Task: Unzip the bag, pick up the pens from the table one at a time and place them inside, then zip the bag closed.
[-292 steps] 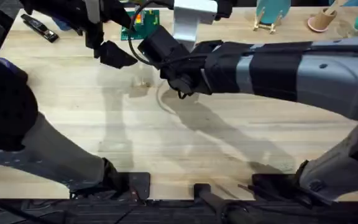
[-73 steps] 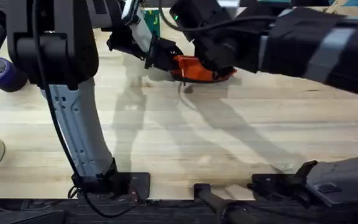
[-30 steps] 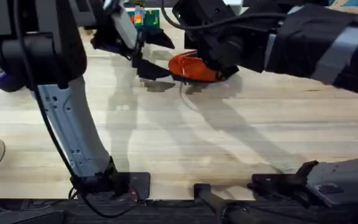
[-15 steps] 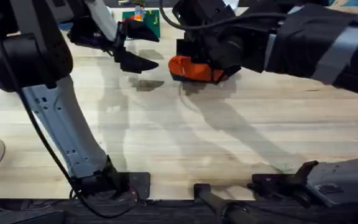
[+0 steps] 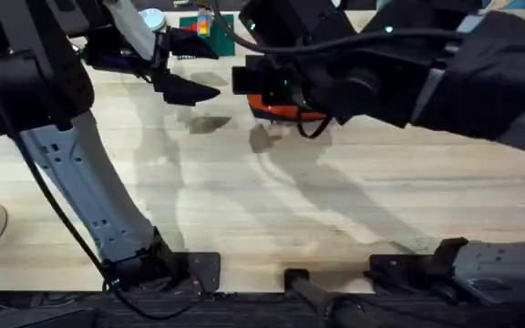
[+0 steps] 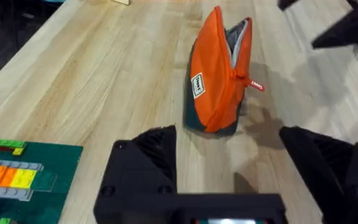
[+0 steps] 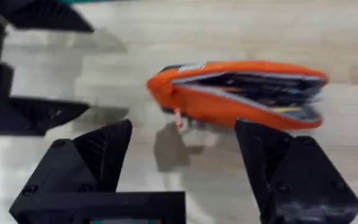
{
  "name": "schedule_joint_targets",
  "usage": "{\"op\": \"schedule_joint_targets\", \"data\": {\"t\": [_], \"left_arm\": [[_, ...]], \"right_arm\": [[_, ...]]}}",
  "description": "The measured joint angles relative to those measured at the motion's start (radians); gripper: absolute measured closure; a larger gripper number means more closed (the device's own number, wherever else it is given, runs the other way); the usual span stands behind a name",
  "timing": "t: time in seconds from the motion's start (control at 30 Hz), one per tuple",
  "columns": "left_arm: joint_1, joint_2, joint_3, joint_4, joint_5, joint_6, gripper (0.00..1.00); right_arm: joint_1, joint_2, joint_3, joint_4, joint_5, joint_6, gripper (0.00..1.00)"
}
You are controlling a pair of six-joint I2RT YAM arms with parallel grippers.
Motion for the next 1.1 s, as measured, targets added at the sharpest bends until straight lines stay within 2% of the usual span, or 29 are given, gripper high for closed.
{"op": "schedule_joint_targets", "data": {"t": [0.17, 0.4, 0.9, 1.1], "left_arm": [[0.01, 0.0, 0.0, 0.0, 0.0, 0.0, 0.004], [0.028, 0.0, 0.0, 0.0, 0.001, 0.0, 0.006], [0.03, 0.0, 0.0, 0.0, 0.019, 0.0, 0.006], [0.03, 0.0, 0.0, 0.0, 0.019, 0.0, 0.006]], "right_arm": [[0.0, 0.0, 0.0, 0.0, -0.082, 0.06, 0.005], [0.003, 0.003, 0.0, 0.001, -0.137, 0.12, 0.005], [0.002, 0.149, 0.0, 0.098, -0.157, 0.144, 0.005], [-0.022, 0.172, 0.0, 0.117, -0.16, 0.145, 0.005]]}}
